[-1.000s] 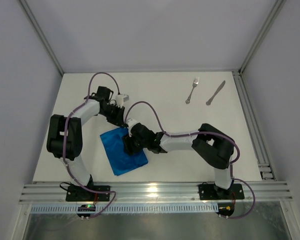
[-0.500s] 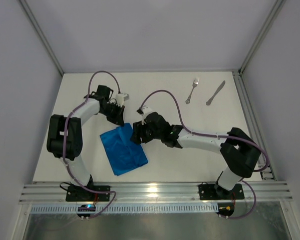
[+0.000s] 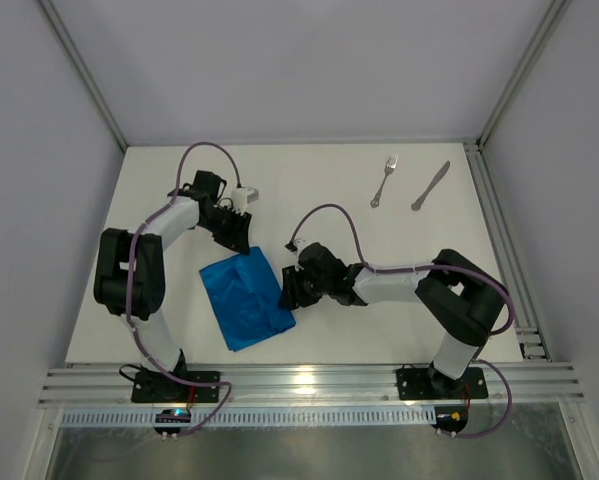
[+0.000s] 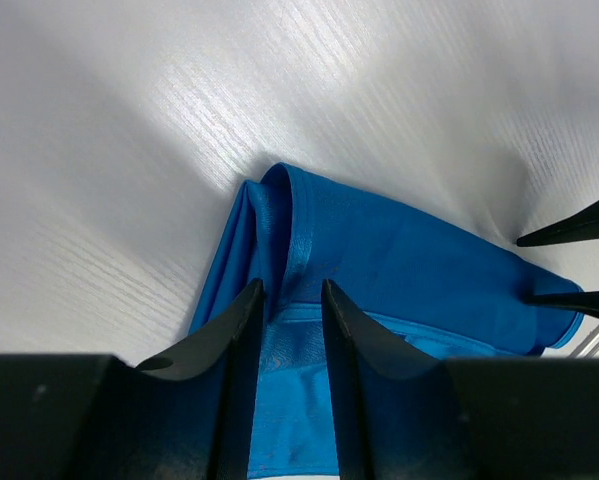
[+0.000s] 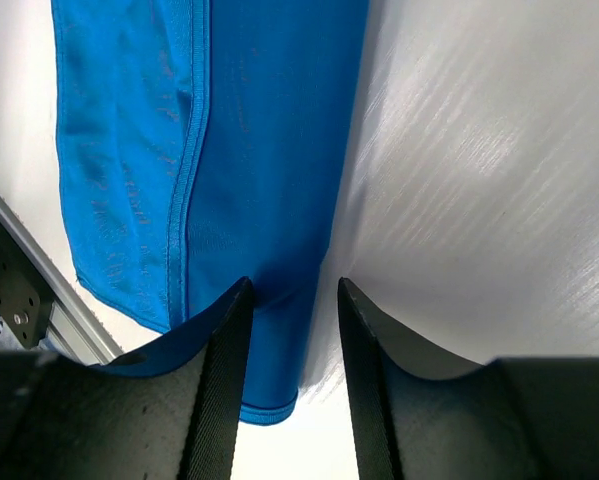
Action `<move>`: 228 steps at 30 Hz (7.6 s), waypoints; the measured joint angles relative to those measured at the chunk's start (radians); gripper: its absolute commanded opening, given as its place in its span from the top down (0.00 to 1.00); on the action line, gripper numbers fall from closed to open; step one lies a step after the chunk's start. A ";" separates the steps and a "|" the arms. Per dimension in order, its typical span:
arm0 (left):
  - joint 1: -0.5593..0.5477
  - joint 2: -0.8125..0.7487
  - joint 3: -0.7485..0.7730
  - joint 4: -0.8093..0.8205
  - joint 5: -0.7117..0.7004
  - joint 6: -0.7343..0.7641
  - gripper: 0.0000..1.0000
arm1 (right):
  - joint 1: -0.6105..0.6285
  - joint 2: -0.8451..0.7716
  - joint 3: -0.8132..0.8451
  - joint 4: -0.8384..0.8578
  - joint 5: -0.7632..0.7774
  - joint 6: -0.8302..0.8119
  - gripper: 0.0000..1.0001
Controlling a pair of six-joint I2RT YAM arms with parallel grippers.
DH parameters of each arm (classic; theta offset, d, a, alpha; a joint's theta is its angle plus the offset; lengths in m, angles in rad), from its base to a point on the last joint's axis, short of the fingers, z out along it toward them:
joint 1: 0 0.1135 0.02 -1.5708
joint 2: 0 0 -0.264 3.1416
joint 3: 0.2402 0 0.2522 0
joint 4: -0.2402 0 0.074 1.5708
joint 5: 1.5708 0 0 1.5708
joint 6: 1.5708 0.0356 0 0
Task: Fold the napkin into a case and place the utensils inside
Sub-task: Fold the lower triangle-folded napkin at the center of the board.
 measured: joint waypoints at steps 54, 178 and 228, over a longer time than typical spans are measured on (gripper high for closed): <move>0.000 -0.038 -0.021 -0.060 -0.013 0.037 0.82 | 0.014 -0.066 -0.129 0.069 -0.054 0.078 0.75; -0.007 -0.039 -0.006 -0.038 -0.005 0.072 0.71 | 0.020 -0.036 -0.136 0.129 -0.034 0.124 0.85; 0.018 -0.008 0.029 -0.248 -0.085 0.191 1.00 | 0.020 -0.036 -0.143 0.143 -0.004 0.148 0.93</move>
